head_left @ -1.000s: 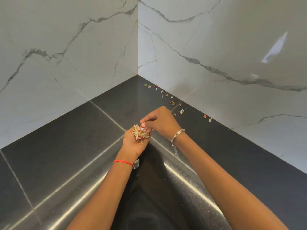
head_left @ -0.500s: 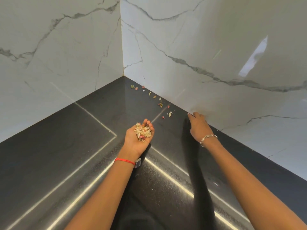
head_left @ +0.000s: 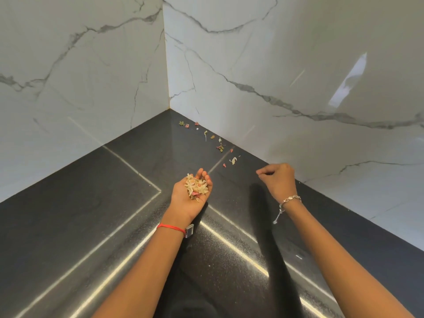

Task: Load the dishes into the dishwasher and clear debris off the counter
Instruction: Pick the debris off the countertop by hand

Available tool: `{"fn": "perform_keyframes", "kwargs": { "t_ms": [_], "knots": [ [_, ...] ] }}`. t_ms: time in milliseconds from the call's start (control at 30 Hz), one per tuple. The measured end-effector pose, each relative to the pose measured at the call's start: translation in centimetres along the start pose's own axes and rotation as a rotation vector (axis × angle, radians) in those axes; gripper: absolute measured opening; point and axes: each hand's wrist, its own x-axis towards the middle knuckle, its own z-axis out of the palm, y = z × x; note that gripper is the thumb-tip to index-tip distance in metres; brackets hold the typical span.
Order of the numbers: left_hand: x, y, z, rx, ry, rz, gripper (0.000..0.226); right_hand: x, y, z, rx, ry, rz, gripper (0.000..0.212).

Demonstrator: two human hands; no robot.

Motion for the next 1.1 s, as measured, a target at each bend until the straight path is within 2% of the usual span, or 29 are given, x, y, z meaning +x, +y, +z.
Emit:
{"fn": "perform_keyframes", "kwargs": {
  "t_ms": [100,233,333,433,500,533,600,667,733,800,933,1100],
  "knots": [
    [0.3,-0.2,0.2,0.021,0.007,0.003,0.040,-2.0,-4.4,0.4,0.245,-0.075,-0.123,0.013],
    [-0.1,-0.5,0.8,0.029,-0.019,0.029,0.036,-4.9,-8.3,2.8,0.208,-0.257,-0.369,0.018],
    [-0.4,-0.4,1.2,0.081,-0.023,0.037,0.038,-5.4,-8.9,4.4,0.139,-0.378,-0.407,0.027],
    [0.3,0.2,1.1,0.010,-0.037,0.033,0.037,-3.6,-8.6,4.8,0.231,-0.242,-0.366,0.032],
    [1.0,0.9,0.9,-0.043,-0.016,0.030,0.038,-1.0,-7.4,5.0,0.118,-0.114,-0.308,0.034],
    [1.2,1.2,0.9,-0.048,-0.005,0.033,0.039,0.5,-6.5,5.3,0.035,-0.111,-0.269,0.034],
    [1.3,1.8,0.9,-0.041,-0.002,0.042,0.040,2.9,-4.5,6.3,-0.098,-0.229,-0.143,0.038],
    [1.3,2.3,0.9,-0.028,-0.001,0.051,0.040,3.9,-3.3,7.9,-0.244,-0.378,-0.019,0.060],
    [1.4,2.6,0.9,-0.021,-0.003,0.056,0.041,3.9,-2.8,10.0,-0.383,-0.397,-0.011,0.078],
    [1.5,2.9,0.8,-0.015,-0.004,0.062,0.040,3.6,-3.1,11.7,-0.452,-0.349,-0.066,0.083],
    [1.6,3.4,0.8,-0.005,0.000,0.073,0.040,5.0,-4.1,13.3,-0.483,-0.289,-0.135,0.078],
    [1.6,3.8,0.8,-0.014,-0.005,0.066,0.042,7.2,-4.1,13.4,-0.463,-0.316,-0.269,0.054]
  ]
}}
